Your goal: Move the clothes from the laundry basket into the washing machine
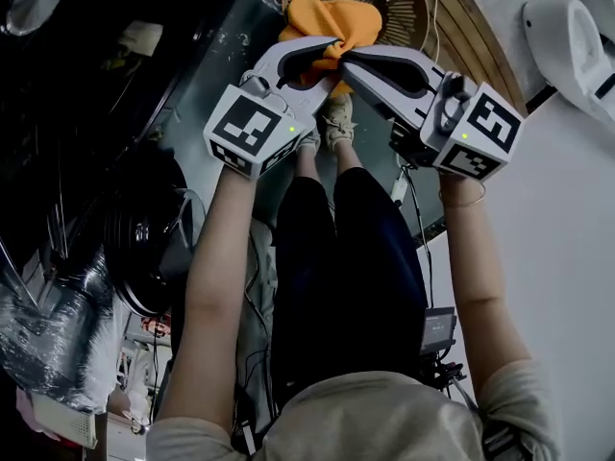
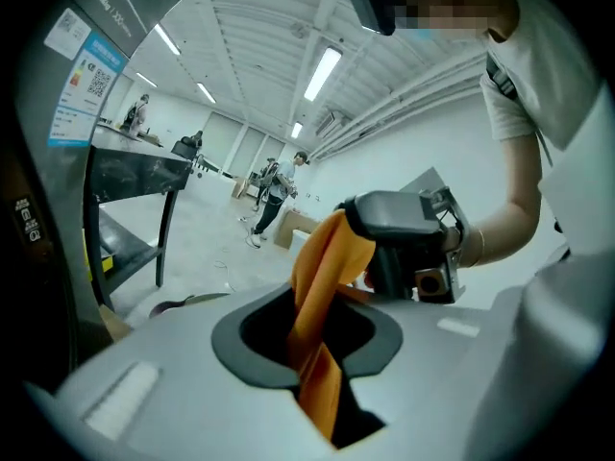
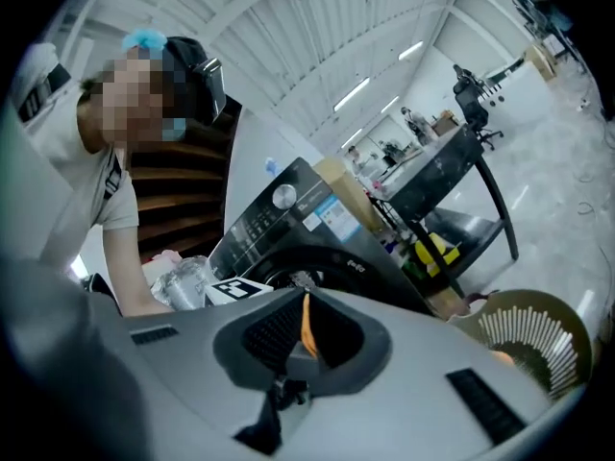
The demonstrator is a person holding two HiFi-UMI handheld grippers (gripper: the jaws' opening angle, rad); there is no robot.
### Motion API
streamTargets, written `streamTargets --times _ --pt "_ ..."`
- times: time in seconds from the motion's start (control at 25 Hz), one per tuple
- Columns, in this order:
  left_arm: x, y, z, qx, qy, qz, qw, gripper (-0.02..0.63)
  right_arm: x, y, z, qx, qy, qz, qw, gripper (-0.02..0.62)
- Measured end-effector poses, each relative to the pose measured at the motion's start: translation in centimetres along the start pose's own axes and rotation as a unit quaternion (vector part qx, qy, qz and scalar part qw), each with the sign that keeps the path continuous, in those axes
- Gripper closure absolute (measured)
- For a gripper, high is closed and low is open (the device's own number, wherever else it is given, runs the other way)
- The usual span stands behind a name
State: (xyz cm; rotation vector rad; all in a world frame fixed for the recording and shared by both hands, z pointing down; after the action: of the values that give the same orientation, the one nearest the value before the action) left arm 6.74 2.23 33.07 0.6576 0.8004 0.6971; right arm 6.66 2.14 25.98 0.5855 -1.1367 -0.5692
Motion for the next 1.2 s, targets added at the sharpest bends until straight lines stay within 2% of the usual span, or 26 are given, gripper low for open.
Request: streamTargets --times 0.08,0.16,0.24,0.28,0.32,0.4,0.48,0.56,0.64,0.8,0.92,0.96,1.0,1.04,1.08,1.12,1.2 --pt "-0.4 0.8 -0.7 -0.019 -0.018 -0.013 0.9996 0.546 0.7 0.6 0.4 0.011 -0.010 0.015 1.000 0.577" --pt "-1.3 1.9 -1.9 -0.036 -0.049 -0.028 0.9978 0.548 1.8 2.1 1.0 0.001 -0.014 0.028 0.999 0.563" --pt "-2.3 3.0 -3.3 -0.043 -0.076 -0.047 0.9950 0.548 3.1 4.0 1.7 -0.023 -0.011 0.048 0.999 0.427" --pt "-2.8 3.5 -4.2 -0.044 -0.090 -0.058 0.9933 0.548 3.8 4.9 2.1 -0.033 -0.003 0.059 0.998 0.413" --pt "-3.4 4.0 -5.2 -0.044 -0.105 -0.069 0.9911 0.548 4.9 5.7 2.4 -0.037 0.013 0.071 0.997 0.400" --pt "-4.4 5.0 -7.0 -0.043 -0.133 -0.087 0.9863 0.548 7.9 7.0 2.8 -0.024 0.073 0.104 0.992 0.400" --pt "-4.9 5.8 -8.5 -0.044 -0.152 -0.098 0.9825 0.548 11.4 8.6 3.1 -0.011 0.135 0.150 0.979 0.400" --pt "-5.1 6.7 -9.6 -0.047 -0.165 -0.108 0.9792 0.548 14.4 11.0 4.1 -0.022 0.158 0.199 0.967 0.372" --pt "-5.6 7.6 -10.5 -0.047 -0.178 -0.123 0.9753 0.548 16.8 13.5 5.8 -0.046 0.148 0.247 0.956 0.335" --pt "-6.8 9.1 -12.0 -0.039 -0.192 -0.153 0.9686 0.548 19.2 17.2 9.4 -0.098 0.116 0.313 0.938 0.321" --pt "-7.3 9.8 -12.3 -0.037 -0.192 -0.159 0.9677 0.548 19.4 18.5 11.5 -0.104 0.075 0.360 0.924 0.318" --pt "-7.5 10.0 -12.2 -0.037 -0.192 -0.161 0.9675 0.548 19.3 18.4 12.1 -0.103 0.064 0.365 0.923 0.318" --pt "-7.7 10.2 -12.2 -0.038 -0.192 -0.164 0.9668 0.548 19.0 18.2 12.4 -0.103 0.059 0.359 0.926 0.390" --pt "-7.8 10.4 -12.1 -0.039 -0.193 -0.170 0.9656 0.548 18.7 17.7 12.5 -0.104 0.062 0.339 0.933 0.501" --pt "-8.1 10.7 -11.9 -0.041 -0.196 -0.178 0.9636 0.548 18.3 17.1 12.4 -0.103 0.068 0.312 0.942 0.550" --pt "-8.3 10.9 -11.7 -0.042 -0.200 -0.186 0.9609 0.548 17.7 16.1 12.1 -0.098 0.071 0.283 0.951 0.571" --pt "-8.7 11.2 -11.3 -0.043 -0.208 -0.203 0.9558 0.548 15.8 13.4 11.2 -0.069 0.057 0.233 0.968 0.572"
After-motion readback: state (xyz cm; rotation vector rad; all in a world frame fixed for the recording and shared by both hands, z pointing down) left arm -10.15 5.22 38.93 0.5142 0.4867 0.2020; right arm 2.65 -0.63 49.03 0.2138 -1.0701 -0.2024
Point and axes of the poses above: the fingertips, and each gripper's own axes: z forward along the fingers, x to its right, y out of its underside, the point moved 1 cm from there along -z, backward along the fingers, and after that the axes turned 14 degrees about -x, right-handed, at the moved point
